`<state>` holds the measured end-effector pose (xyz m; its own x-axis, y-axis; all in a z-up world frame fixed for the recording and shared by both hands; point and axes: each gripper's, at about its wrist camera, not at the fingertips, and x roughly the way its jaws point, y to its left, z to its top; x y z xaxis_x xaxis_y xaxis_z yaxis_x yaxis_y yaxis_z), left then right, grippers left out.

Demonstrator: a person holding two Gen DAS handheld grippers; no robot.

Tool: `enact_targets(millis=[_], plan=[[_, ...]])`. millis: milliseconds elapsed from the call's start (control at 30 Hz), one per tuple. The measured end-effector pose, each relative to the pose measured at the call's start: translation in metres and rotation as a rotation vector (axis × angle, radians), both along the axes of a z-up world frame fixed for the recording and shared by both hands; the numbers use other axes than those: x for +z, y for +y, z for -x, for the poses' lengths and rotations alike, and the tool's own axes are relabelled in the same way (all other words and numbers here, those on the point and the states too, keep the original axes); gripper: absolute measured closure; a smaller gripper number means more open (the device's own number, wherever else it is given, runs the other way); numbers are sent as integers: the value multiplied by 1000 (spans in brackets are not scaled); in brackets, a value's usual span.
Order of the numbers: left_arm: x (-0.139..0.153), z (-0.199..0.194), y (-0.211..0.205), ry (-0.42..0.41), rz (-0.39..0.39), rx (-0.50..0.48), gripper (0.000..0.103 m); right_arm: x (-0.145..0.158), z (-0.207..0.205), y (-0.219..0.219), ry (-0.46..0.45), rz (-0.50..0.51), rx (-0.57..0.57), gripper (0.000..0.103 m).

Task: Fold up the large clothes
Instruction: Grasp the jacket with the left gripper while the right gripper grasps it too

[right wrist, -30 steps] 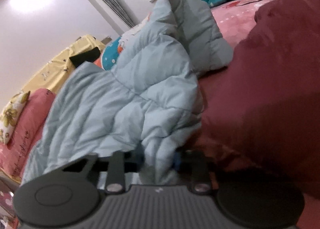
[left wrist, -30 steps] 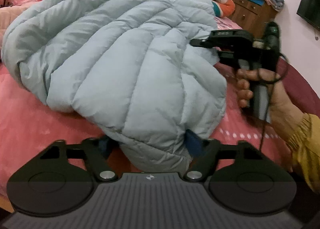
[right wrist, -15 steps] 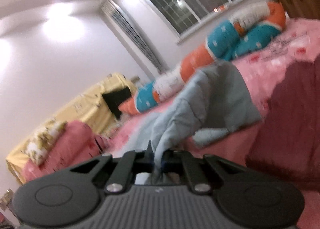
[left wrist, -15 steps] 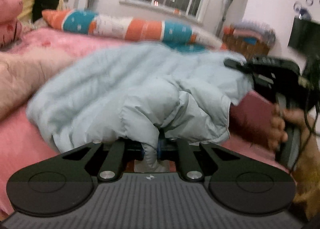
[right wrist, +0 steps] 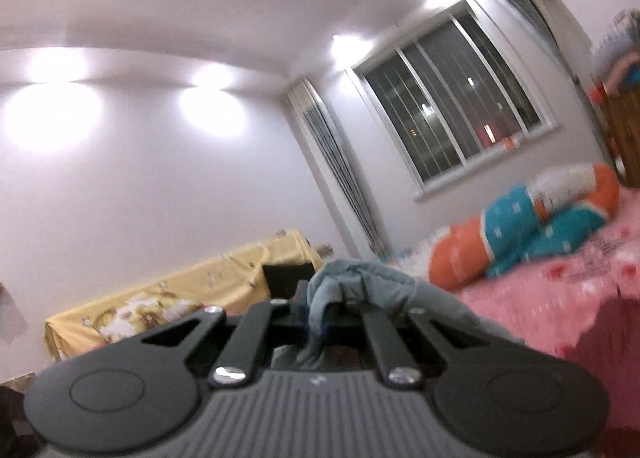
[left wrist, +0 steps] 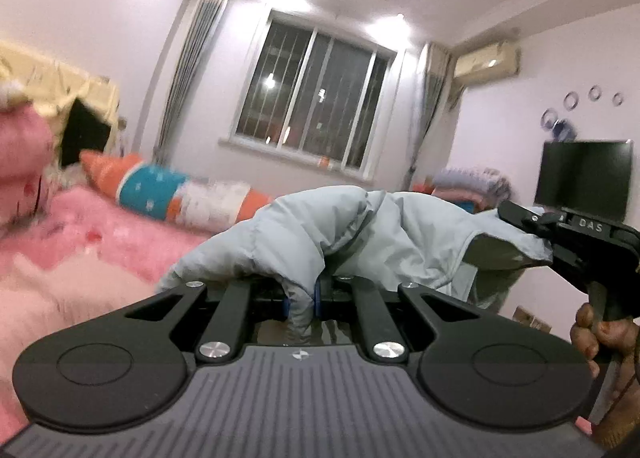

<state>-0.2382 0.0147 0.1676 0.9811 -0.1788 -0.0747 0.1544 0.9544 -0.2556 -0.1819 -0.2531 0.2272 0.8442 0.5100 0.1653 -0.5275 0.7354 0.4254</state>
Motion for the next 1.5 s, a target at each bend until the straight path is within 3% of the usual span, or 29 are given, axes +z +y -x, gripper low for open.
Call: enact_targets(millis=[133,300,467,600,867,1100,1500], plan=[[21,17,-2,-71,0,-17,93,32,29,-3,-78,-1,-2,101],[44,33,-3,-123,12,-32,93,61,48,-14,-111,-24,18,101],[51,34,-4,-124,47,-49,93,76,48,-23,-101,-49,35,101],[43,20,0,-77,39,-28,93,74,33,-17,-53,-25,-6,101],[-1,-97,-3,84,-28,78,93,21,-78,9,137,77,-85,101],[-39,-196,11,183,-28,147,93,-30,-169,36,239,182,-111,101],[-101,-308,27,356,-86,198,91,-126,-244,63,425,288,-159,99]])
